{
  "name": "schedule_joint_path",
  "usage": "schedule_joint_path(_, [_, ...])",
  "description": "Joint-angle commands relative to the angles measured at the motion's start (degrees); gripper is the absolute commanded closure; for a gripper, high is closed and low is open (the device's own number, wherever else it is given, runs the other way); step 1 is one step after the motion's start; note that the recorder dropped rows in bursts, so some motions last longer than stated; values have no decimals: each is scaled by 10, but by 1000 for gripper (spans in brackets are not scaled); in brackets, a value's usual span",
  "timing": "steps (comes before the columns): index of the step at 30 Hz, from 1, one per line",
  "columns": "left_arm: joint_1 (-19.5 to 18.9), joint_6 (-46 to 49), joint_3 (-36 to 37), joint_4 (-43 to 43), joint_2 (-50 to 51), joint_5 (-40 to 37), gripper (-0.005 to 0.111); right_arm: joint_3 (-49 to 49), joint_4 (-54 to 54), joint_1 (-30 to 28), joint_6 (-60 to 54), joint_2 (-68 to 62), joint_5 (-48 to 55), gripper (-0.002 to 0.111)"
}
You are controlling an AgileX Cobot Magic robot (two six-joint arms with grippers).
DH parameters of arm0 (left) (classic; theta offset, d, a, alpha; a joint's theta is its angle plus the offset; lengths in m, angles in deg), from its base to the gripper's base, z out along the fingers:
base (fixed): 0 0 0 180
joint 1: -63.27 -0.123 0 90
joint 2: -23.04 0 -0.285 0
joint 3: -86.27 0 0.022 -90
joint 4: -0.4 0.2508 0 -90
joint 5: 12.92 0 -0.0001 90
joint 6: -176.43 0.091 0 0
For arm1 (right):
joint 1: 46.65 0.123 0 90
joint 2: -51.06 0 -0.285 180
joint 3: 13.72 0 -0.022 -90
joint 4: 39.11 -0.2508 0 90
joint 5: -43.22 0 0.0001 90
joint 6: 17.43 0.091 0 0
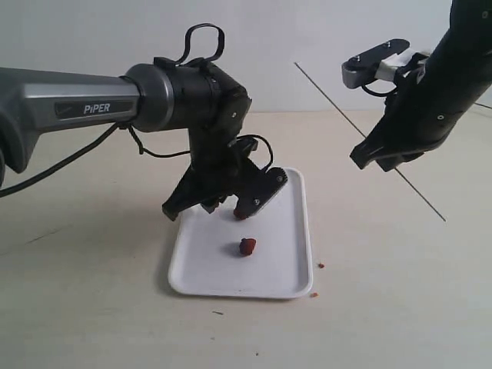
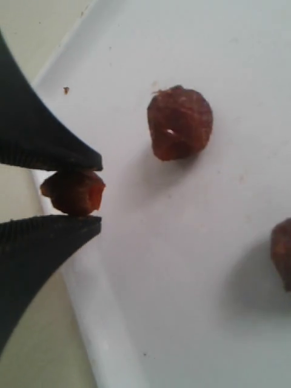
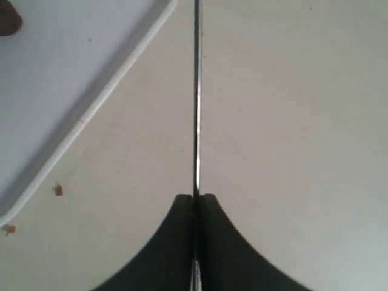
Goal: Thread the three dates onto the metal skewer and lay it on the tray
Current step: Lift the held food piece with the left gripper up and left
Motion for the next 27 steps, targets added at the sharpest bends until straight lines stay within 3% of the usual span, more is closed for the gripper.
schedule_joint_path(1, [2,-24,-3,27,-13,5,80,2,41,-3,37,-30,15,108])
schedule_joint_path(8, [-1,-75,-3,31,-26,65,80,2,31,-3,-7,-74,57,108])
schedule_joint_path(15, [-33,-96,-3,-36,-41,126,80,2,-110,-3,-171,-76,94,108])
schedule_joint_path(27, [-37,-80,-3,-77,-66,131,80,2,-155,-3,-272,-78,117,108])
